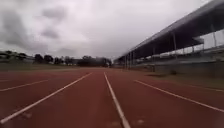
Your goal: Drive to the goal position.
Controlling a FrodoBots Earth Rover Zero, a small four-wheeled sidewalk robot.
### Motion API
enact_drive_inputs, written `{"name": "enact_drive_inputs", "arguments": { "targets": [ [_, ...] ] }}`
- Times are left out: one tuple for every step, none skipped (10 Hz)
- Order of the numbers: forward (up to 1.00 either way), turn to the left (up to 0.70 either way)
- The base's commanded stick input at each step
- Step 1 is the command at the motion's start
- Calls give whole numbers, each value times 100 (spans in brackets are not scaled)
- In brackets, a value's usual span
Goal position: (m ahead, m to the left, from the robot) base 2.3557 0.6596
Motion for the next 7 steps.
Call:
{"name": "enact_drive_inputs", "arguments": {
  "targets": [
    [50, 0],
    [50, 0],
    [50, 0],
    [50, 0],
    [50, 0],
    [50, 0],
    [50, 0]
  ]
}}
